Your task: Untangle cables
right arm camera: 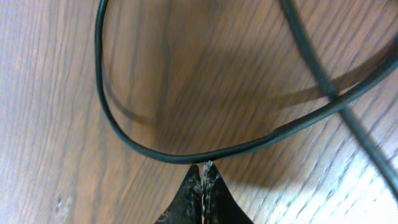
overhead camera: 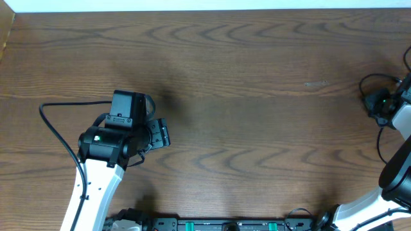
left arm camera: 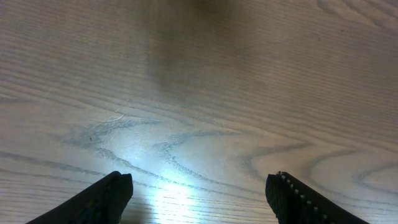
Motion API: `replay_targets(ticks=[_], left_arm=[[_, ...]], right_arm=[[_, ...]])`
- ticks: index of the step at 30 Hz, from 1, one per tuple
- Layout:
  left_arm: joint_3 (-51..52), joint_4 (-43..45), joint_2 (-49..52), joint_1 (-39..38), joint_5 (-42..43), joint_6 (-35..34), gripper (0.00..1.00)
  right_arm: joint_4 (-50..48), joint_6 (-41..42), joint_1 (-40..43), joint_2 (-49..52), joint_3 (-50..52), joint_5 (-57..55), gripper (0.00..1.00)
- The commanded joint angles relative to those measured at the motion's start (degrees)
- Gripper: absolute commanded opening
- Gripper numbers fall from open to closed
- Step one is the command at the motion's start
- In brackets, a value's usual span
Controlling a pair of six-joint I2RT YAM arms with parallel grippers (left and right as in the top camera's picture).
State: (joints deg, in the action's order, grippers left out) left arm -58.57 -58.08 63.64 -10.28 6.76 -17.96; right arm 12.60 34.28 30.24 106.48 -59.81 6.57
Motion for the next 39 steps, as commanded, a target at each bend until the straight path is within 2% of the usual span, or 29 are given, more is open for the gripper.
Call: replay_targets(ticks=[1,5,23,28,36,39], left_arm=[[-0.90,-0.17,-0.02,0.24,0.07,0.61,0.75],[-0.90,-0.15,-0.02,0.24,0.07,0.59,0.74],[-0.90,-0.22,0.55,0.24,0.09,0.59,0.74],[-0.90,-0.11,1.46,0.24,0.07,0.59,0.74],[-0.90,-0.13,3.65,0.24,0.07,0.59,0.74],[-0.90,-0.11,4.79,0.24,0.07,0.59,0.74]], right_arm=[[-0.85,-1.68,-0.35,0.70,0.42,-10.10,0.01],[-0.74,-1.79,-0.35,1.57,0.42,-16.28,0.01],[-8.66,-1.86,1.18,14.53,0.42,-17.84,0.01],[-12.59,-3.50,6.32,15.39,0.42,-22.62,0.01],[-14.64,-3.48,16.35,15.39,0.39,-22.16,0.01],[-14.91,-3.45,19.12,15.39,0.39,-17.53,0.01]])
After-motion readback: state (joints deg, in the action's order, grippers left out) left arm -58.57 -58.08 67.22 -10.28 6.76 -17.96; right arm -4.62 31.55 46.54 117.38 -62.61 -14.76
